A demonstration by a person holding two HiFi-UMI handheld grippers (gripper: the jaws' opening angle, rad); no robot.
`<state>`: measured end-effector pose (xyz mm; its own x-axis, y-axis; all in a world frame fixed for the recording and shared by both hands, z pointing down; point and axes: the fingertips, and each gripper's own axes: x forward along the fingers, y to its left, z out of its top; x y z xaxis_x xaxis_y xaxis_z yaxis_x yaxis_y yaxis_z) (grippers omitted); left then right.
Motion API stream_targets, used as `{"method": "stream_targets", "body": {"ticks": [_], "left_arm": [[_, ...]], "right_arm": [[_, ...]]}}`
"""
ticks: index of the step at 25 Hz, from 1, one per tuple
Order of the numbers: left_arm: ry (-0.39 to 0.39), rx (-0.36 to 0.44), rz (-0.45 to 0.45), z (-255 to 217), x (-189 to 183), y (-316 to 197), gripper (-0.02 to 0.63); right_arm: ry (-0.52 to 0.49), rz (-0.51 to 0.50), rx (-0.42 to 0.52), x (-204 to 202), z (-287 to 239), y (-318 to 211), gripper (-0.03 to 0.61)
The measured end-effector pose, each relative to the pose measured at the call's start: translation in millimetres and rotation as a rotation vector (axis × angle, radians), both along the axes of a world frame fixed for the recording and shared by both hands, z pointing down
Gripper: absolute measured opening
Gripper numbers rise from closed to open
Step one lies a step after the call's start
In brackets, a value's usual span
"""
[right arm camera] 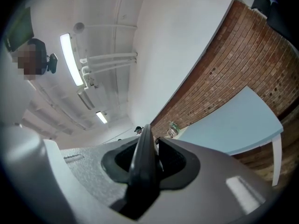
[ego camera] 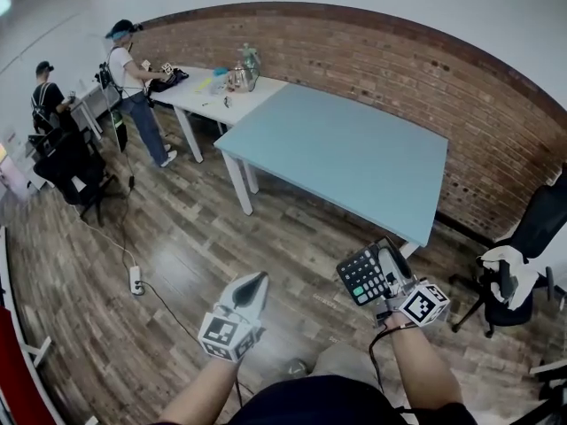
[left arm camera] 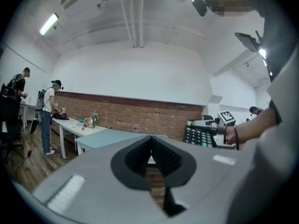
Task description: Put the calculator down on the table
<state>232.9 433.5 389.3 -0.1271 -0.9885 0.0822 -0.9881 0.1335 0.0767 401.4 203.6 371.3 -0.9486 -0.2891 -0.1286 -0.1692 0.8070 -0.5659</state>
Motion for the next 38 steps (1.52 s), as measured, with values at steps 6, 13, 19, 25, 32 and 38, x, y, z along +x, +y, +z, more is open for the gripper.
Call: {"method": "stream_targets", "body": {"ticks": [6,13,19,25,32,38], "left_arm": [[0.014,0.033,0.016,-8.9,-20.4,-9.3,-0.005],[0.018,0.021,-0.027,-1.8,-60.1,-21.4,-0.005],[0.015,-0.004,-0.035,5.3,-101.9,-51.7,-0.005],[0.005,-0.013,-0.023,-5.0,-138.0,-95.0,-0.005],[0.008,-0.030,-0.064,-9.6,-190.1,-146.4,-0.005],[-0.026,-0.032,-0.076,-20.6,-228.1,-197.9,-0.005]], "right_arm": [[0.006,0.021,-0.040,-12.2,7.7,-14.0,0.101],[0.007,-0.002,-0.043,-52.0,14.7,-40.2,0.101],[0.016,-0.010,-0.077,-93.1,31.7,-71.5,0.101],[0.028,-0.029,-0.108,-134.9,34.0,-116.0,0.101],[0.021,-0.060,-0.106,-196.3,19.9,-170.6,0.101],[0.008,-0.079,-0.118,-238.7,20.6,-219.9,0.101]]}}
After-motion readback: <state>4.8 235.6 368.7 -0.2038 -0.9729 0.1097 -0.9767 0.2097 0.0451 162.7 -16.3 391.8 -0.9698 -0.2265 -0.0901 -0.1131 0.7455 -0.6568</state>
